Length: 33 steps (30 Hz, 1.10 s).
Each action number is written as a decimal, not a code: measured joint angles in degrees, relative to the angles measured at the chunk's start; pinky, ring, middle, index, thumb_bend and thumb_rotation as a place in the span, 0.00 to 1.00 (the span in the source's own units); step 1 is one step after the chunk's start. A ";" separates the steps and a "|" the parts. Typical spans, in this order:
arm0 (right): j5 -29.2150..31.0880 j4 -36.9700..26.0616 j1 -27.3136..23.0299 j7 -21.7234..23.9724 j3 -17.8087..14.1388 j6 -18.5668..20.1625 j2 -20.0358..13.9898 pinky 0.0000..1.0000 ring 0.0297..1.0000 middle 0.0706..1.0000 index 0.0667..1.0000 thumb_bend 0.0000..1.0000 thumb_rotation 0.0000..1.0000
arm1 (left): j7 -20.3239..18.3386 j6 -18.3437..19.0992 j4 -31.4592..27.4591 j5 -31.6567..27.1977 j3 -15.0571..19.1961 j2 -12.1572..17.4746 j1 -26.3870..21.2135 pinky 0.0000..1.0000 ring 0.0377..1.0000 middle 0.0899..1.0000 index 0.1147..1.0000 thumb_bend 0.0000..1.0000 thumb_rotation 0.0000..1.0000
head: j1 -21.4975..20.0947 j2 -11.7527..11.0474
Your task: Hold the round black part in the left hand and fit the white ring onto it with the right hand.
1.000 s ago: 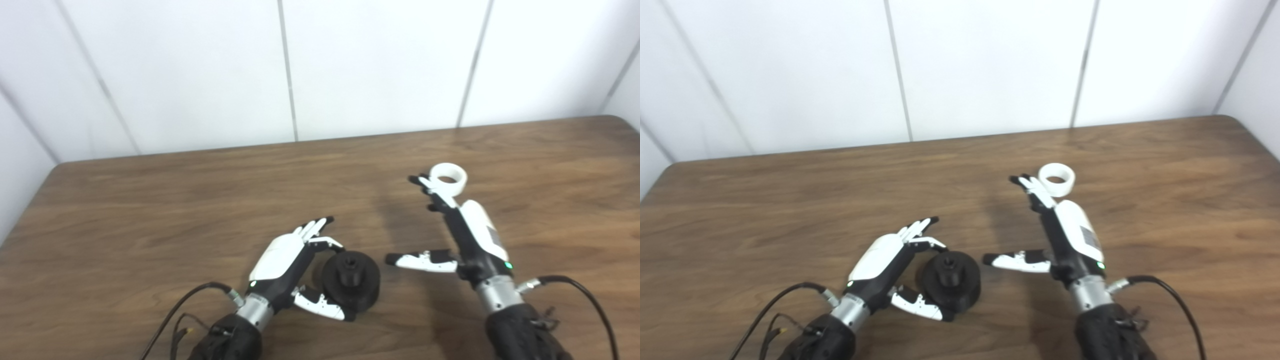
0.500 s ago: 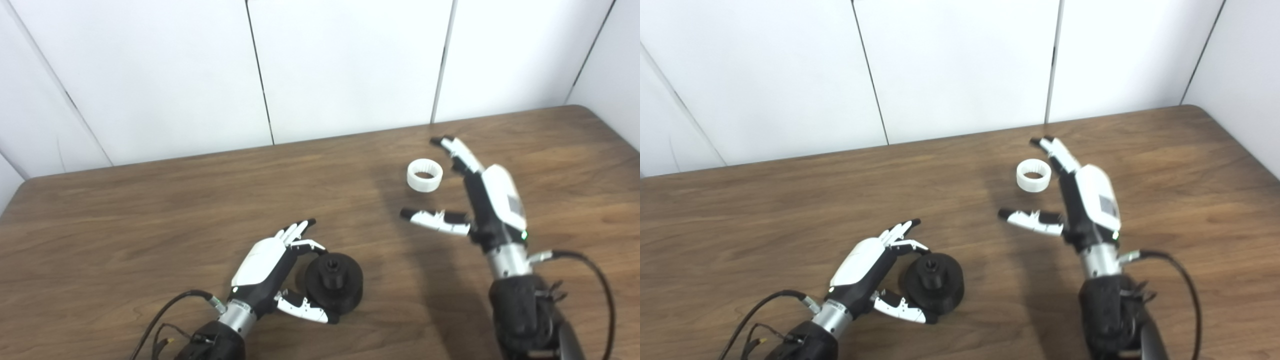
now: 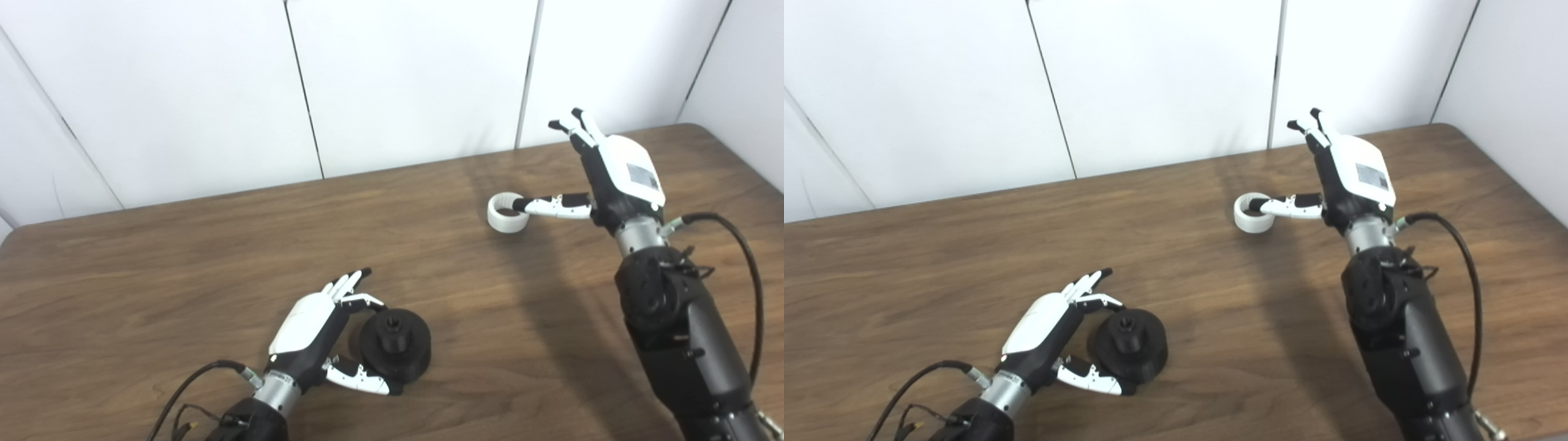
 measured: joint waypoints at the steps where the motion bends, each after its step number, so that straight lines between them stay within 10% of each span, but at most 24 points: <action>1: -0.39 1.09 -0.58 0.95 0.67 0.39 -0.53 0.85 1.00 1.00 0.92 1.00 0.61 | 0.00 0.00 0.00 -0.02 0.03 -0.05 0.04 1.00 1.00 1.00 0.56 0.98 0.32 | 0.09 0.00; 17: 1.13 17.05 -5.84 8.88 8.72 2.00 -4.17 0.88 1.00 1.00 0.91 1.00 0.78 | -0.14 -0.02 -0.01 0.29 0.09 -0.40 0.14 1.00 1.00 1.00 0.56 0.97 0.34 | 1.67 0.18; 33: 2.28 18.73 -6.07 9.20 12.05 2.05 -4.56 0.93 1.00 1.00 0.85 1.00 0.63 | -0.27 0.01 -0.02 0.27 0.20 -0.52 0.15 1.00 1.00 1.00 0.56 0.98 0.34 | 2.02 0.26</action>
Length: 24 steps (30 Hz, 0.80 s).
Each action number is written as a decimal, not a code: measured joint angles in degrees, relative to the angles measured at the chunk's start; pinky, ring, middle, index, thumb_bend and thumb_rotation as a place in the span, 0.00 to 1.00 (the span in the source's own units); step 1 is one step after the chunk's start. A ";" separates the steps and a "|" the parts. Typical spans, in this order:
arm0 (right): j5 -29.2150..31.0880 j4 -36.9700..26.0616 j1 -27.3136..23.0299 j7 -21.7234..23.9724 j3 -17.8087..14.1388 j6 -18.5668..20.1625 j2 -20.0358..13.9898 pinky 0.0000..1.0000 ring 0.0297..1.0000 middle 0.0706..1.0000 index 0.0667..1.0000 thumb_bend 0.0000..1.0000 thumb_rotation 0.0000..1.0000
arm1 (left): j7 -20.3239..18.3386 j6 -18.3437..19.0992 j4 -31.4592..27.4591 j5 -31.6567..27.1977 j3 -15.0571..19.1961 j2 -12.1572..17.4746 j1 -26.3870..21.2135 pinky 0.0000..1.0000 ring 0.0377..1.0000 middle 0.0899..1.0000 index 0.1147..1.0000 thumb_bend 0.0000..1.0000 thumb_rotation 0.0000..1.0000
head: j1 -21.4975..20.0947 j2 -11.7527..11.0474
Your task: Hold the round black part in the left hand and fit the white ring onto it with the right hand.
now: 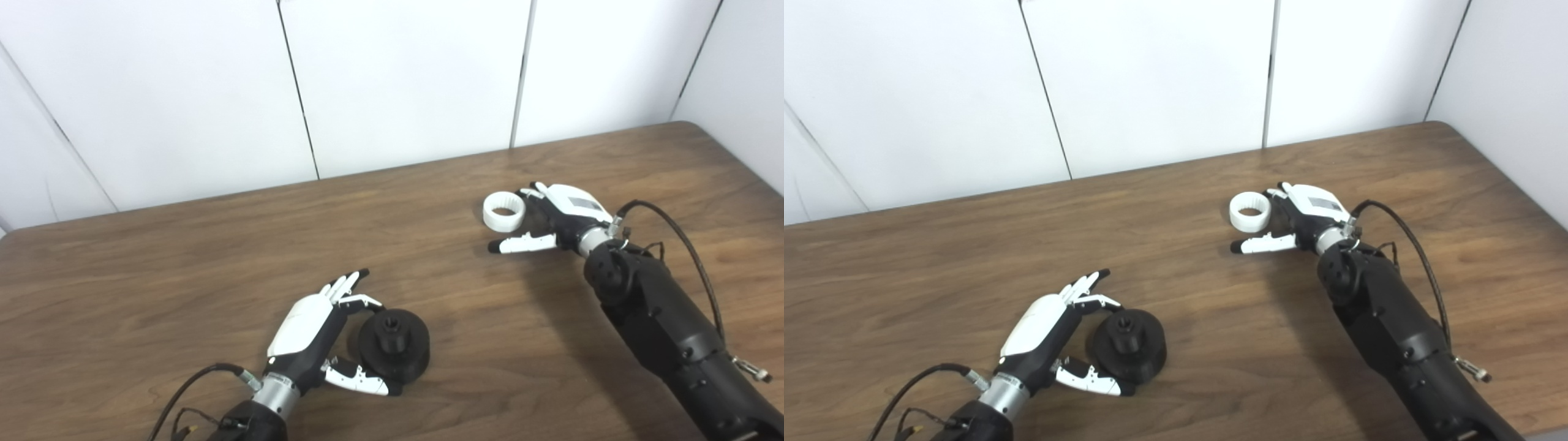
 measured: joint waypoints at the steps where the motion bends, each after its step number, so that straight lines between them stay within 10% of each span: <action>1: -0.03 0.10 0.00 -0.65 0.03 -0.01 0.05 0.93 1.00 1.00 0.84 0.99 0.58 | -0.02 0.00 0.00 0.00 0.00 -0.02 0.00 1.00 1.00 1.00 0.56 0.98 0.34 | 0.00 0.00; 24: 2.88 5.52 0.35 -20.32 -0.43 -7.25 4.81 0.89 0.89 0.89 0.62 0.79 0.29 | -1.17 0.04 -0.17 0.02 0.44 -0.41 0.08 1.00 1.00 1.00 0.55 0.97 0.36 | 0.88 0.62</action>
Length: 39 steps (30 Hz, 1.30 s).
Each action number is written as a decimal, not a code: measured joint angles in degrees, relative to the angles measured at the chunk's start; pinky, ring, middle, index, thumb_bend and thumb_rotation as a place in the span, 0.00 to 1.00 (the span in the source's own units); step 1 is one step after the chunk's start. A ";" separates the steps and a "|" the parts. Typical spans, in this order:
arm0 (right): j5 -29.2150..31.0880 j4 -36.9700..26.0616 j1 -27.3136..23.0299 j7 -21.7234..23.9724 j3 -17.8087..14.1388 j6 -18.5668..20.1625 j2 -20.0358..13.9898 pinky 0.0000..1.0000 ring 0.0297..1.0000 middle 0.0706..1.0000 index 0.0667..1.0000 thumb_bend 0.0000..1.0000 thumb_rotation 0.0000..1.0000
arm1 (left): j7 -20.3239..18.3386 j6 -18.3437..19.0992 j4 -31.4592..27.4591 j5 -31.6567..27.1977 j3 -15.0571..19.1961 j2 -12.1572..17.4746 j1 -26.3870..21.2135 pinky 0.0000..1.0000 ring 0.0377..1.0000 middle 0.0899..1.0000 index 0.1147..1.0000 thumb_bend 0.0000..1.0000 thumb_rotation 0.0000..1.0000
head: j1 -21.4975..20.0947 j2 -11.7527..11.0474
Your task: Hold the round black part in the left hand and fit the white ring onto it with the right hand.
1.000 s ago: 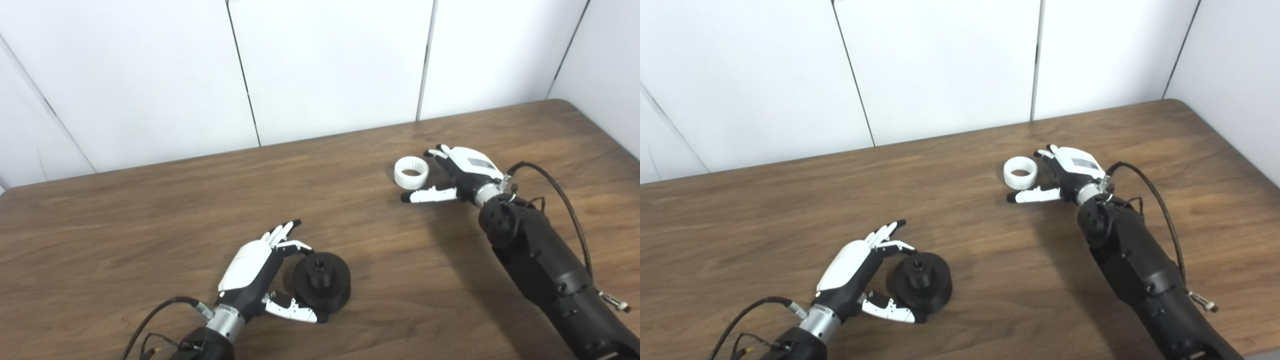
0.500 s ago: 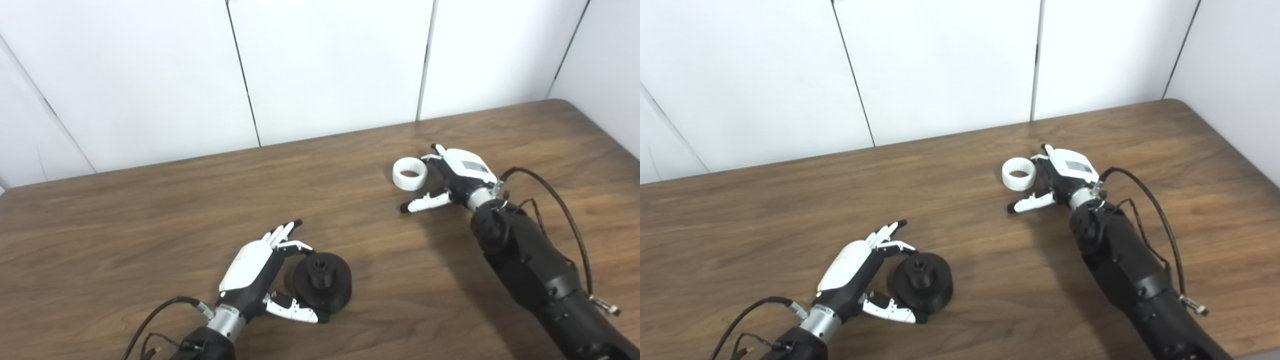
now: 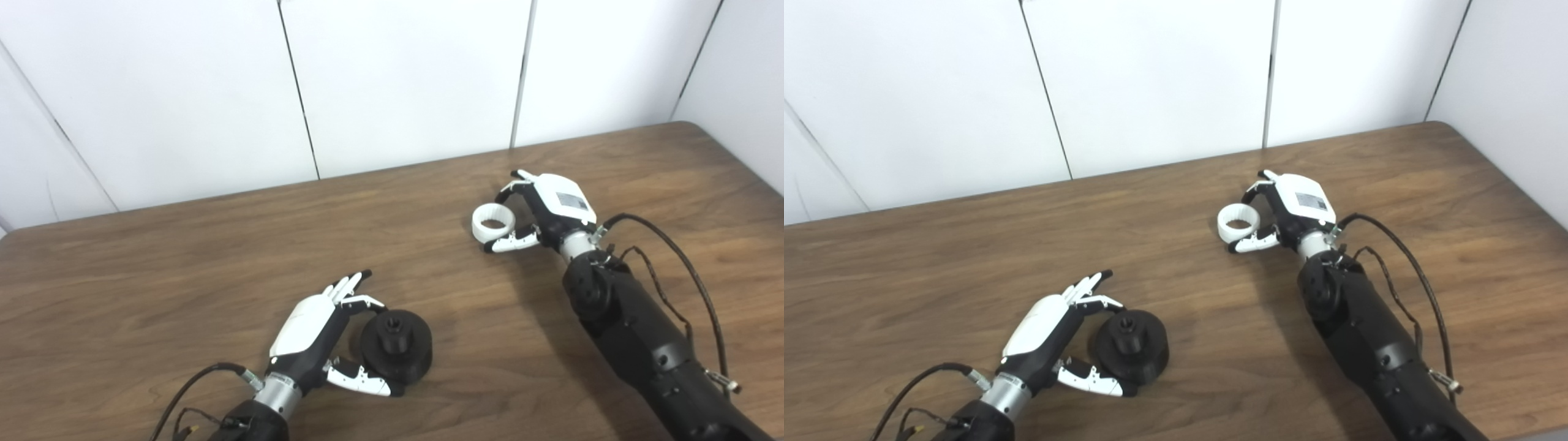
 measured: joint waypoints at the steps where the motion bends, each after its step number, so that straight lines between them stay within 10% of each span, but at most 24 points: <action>1: 0.06 0.16 0.01 -0.32 0.01 -0.08 0.06 0.88 0.88 0.88 0.61 0.79 0.29 | -0.01 0.00 0.00 0.00 0.02 0.00 0.00 1.00 1.00 1.00 0.55 0.97 0.36 | 0.00 0.00; 18: 0.78 0.60 0.93 -4.68 0.03 -2.72 0.24 0.90 0.85 0.86 0.55 0.72 0.24 | -0.03 -0.01 -0.23 0.21 0.03 -0.20 0.34 1.00 1.00 1.00 0.56 0.96 0.34 | 0.17 0.53; 20: 0.97 0.25 1.16 -4.95 -0.08 -3.16 0.23 0.93 0.86 0.86 0.47 0.55 0.17 | -0.04 -0.01 -0.26 0.29 0.02 -0.21 0.35 1.00 1.00 1.00 0.55 0.96 0.34 | 0.17 0.62; 39: -2.28 -21.17 3.22 -3.62 -3.32 -0.10 2.27 1.00 0.90 0.89 0.46 0.52 0.16 | -0.08 -0.02 -0.28 0.30 0.12 -0.55 0.46 1.00 1.00 1.00 0.55 0.96 0.35 | 0.26 0.79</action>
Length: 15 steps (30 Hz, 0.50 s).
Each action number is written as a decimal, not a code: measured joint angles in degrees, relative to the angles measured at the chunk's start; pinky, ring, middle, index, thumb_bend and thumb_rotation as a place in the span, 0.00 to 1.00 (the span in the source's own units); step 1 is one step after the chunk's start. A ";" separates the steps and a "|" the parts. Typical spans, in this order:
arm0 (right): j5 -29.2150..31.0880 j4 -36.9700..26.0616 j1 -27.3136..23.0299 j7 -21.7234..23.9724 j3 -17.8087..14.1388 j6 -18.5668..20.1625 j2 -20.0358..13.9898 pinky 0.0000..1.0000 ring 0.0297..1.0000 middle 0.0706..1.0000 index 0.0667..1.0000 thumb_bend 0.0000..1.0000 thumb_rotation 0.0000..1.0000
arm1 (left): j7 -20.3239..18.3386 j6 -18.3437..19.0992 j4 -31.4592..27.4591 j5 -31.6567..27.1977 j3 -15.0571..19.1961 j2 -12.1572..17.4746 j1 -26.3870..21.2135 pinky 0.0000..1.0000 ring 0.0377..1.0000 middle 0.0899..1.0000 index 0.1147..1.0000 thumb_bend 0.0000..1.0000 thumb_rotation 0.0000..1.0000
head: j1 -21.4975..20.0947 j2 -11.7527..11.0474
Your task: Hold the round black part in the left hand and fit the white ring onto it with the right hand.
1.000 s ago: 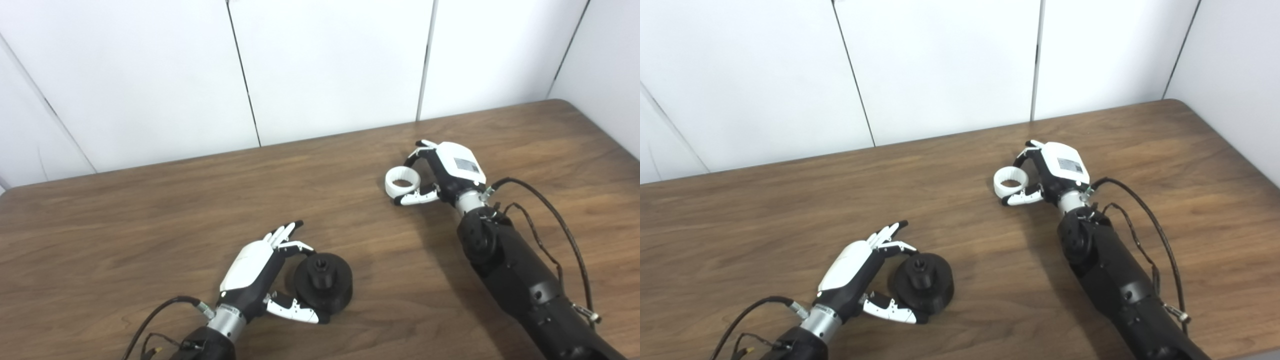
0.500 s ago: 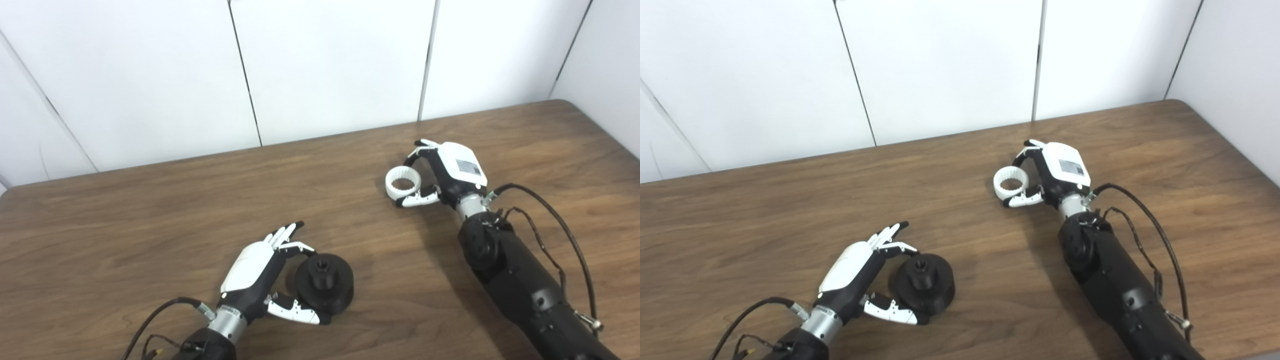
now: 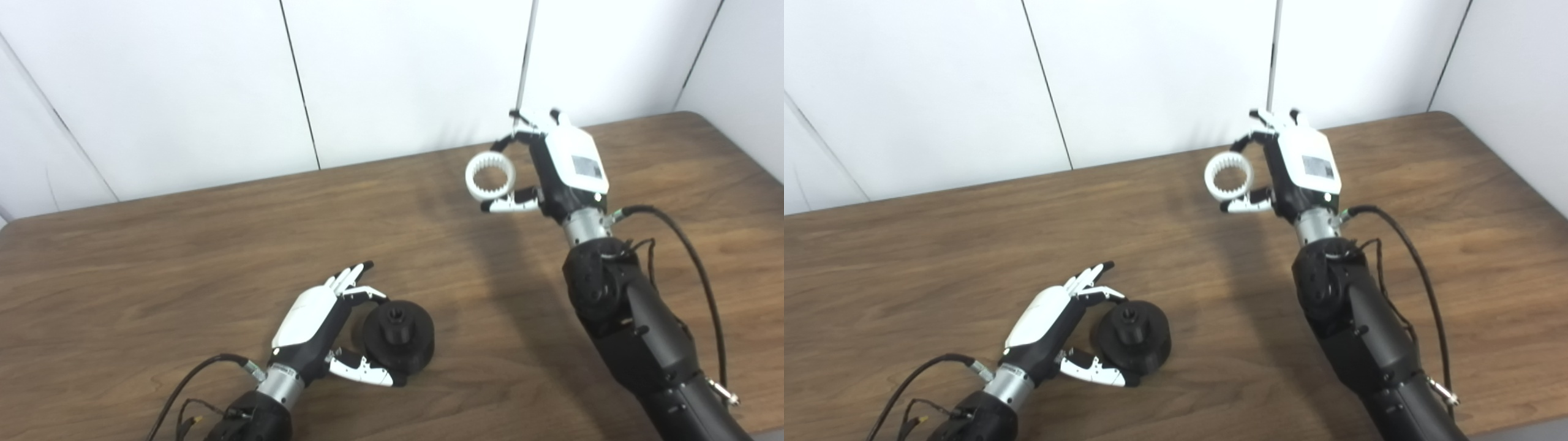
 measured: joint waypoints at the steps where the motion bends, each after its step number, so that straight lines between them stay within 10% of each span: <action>1: 0.03 -0.96 -0.20 0.21 -0.16 -0.01 0.00 1.00 0.89 0.89 0.46 0.52 0.16 | 0.00 0.00 0.00 0.01 0.00 -0.01 0.00 1.00 1.00 1.00 0.55 0.96 0.36 | -0.09 0.00; 15: -0.02 -9.76 0.45 3.38 -1.98 0.01 1.03 0.94 0.85 0.85 0.46 0.52 0.15 | -0.04 0.06 0.01 0.23 -0.02 -0.48 -0.01 1.00 1.00 1.00 0.55 0.96 0.37 | 1.14 1.14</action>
